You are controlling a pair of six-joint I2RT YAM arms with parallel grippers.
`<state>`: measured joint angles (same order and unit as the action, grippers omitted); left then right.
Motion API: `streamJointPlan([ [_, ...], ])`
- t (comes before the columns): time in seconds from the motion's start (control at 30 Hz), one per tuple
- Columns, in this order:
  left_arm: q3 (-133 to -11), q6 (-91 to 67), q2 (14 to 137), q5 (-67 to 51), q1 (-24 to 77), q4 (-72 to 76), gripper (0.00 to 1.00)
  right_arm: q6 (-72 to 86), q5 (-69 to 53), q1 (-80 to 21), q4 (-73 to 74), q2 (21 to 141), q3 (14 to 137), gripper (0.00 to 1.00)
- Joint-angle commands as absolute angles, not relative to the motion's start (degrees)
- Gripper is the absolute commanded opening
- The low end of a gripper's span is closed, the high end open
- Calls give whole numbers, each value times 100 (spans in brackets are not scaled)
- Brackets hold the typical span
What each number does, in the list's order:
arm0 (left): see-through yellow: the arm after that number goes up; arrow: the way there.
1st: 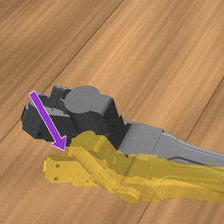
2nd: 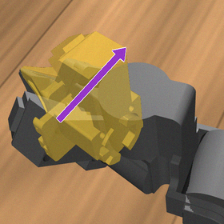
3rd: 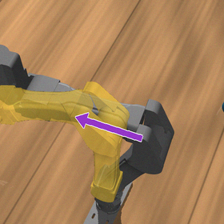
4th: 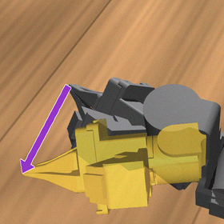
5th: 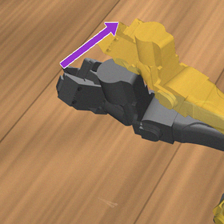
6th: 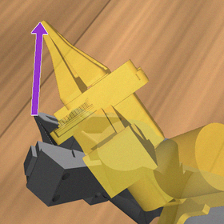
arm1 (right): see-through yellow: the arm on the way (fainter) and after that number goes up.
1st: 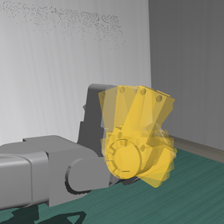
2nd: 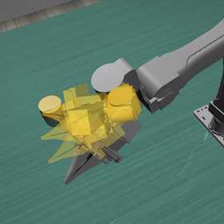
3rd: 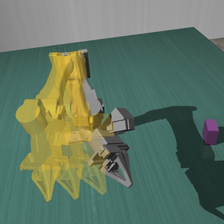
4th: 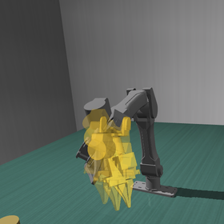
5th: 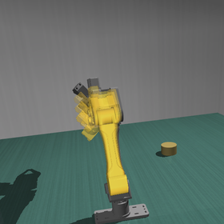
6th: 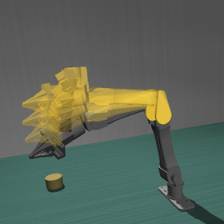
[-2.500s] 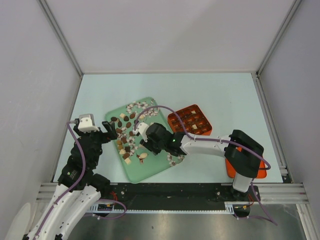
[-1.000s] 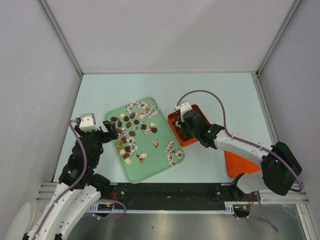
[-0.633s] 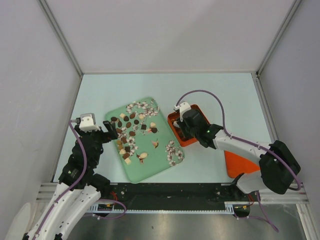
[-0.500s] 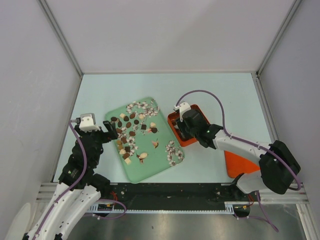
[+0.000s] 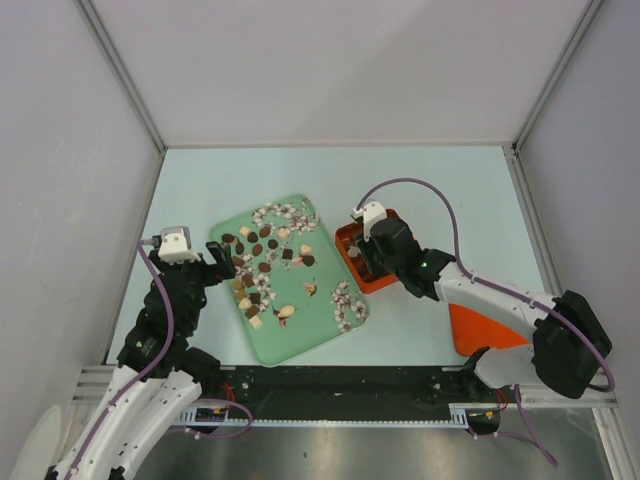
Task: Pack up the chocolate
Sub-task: Place the fake chocolate in the packing box, then adjust the clamp.
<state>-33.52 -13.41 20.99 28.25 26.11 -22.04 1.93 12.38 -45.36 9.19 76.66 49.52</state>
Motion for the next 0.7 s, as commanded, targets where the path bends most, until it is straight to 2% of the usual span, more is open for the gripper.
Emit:
streamJointPlan([
  [0.0, -3349, -1195, 2109, 2795, 2558, -2127, 92, 97, 1292, -4763, 852, 7172, 4957, 30],
  [0.33, -3349, -1195, 2101, 2848, 2549, -2127, 92, -228, 766, -5457, 896, 6829, 4957, 29],
  [0.67, -3331, -1187, 2127, 2883, 2558, -2127, 92, -711, -130, -6284, 773, 7575, 5150, 30],
])
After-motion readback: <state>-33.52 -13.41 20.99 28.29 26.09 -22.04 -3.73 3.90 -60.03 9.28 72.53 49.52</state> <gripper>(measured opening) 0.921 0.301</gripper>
